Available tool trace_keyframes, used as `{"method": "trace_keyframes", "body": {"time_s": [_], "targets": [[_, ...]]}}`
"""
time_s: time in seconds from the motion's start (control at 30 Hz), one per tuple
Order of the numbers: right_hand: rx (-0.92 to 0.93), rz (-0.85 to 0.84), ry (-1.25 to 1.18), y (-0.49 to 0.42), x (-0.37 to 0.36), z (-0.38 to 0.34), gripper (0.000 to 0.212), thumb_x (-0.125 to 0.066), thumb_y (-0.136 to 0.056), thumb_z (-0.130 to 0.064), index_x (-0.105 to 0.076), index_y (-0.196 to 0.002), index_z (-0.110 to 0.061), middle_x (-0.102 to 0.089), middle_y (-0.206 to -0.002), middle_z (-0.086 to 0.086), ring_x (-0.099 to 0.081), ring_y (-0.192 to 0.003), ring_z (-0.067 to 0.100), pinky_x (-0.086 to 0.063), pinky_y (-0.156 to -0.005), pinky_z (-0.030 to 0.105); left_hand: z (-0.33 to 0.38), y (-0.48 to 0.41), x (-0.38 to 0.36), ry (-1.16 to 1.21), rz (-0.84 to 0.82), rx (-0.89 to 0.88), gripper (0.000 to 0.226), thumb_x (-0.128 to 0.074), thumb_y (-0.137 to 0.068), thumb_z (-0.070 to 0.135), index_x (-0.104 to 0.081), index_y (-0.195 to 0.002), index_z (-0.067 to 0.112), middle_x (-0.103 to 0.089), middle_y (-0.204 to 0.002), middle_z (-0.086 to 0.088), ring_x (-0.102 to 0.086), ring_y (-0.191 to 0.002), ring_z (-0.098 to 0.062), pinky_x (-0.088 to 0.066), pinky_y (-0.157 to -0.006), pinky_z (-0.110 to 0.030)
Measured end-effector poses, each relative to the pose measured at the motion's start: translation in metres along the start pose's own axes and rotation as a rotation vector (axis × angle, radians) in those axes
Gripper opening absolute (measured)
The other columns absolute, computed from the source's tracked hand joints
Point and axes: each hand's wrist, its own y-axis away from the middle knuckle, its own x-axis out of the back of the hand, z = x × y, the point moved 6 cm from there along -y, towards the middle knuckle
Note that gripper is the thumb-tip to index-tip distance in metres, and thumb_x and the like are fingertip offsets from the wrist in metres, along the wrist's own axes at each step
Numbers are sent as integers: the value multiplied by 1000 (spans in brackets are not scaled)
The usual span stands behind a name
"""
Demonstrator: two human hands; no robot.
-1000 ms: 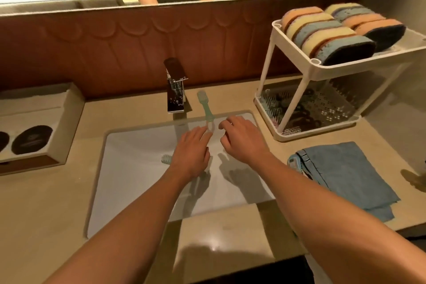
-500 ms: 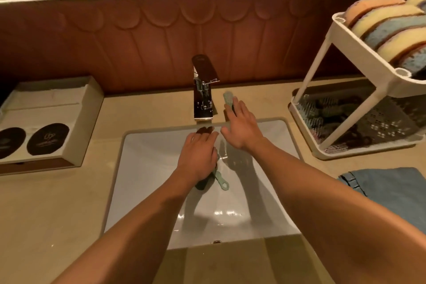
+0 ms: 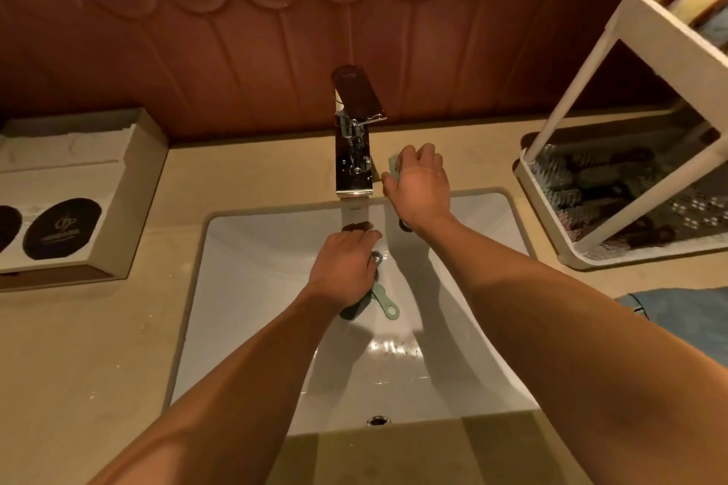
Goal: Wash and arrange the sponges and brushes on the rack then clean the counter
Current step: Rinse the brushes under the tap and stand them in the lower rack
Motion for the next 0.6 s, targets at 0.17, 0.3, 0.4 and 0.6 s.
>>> {"method": "trace_keyframes", "body": {"time_s": [0.17, 0.3, 0.4, 0.6], "targets": [[-6, 1, -158, 7, -3, 1, 19, -52, -97, -16, -58, -115, -11, -57, -119, 12, -48, -114, 30, -42, -96, 37, -11, 5, -4, 7, -43, 44, 36, -56, -97, 22, -54, -132, 19, -59, -127, -4, -53, -112, -25, -45, -99, -38], [46, -6, -329, 23, 2, 1, 20, -56, -95, -6, -64, -109, -18, -59, -115, 5, -47, -112, 23, -43, -97, 35, -15, 11, 3, 7, -41, 35, 28, -54, -96, 20, -58, -124, 17, -59, -123, -5, -54, -112, -26, -48, -94, -39], [138, 12, -339, 46, 5, 0, 19, -57, -95, -5, -62, -109, -18, -57, -113, 3, -45, -110, 21, -44, -94, 34, -19, 15, 5, -10, -56, 46, 30, -52, -98, 21, -58, -128, 17, -58, -128, -4, -53, -116, -25, -46, -97, -38], [297, -96, -276, 91, -4, -3, 15, -60, -94, -7, -62, -107, -14, -57, -109, 2, -46, -107, 20, -45, -91, 32, -24, 25, -4, 1, -105, 95, 30, -53, -98, 18, -57, -127, 15, -58, -130, -5, -52, -116, -26, -46, -95, -38]]}}
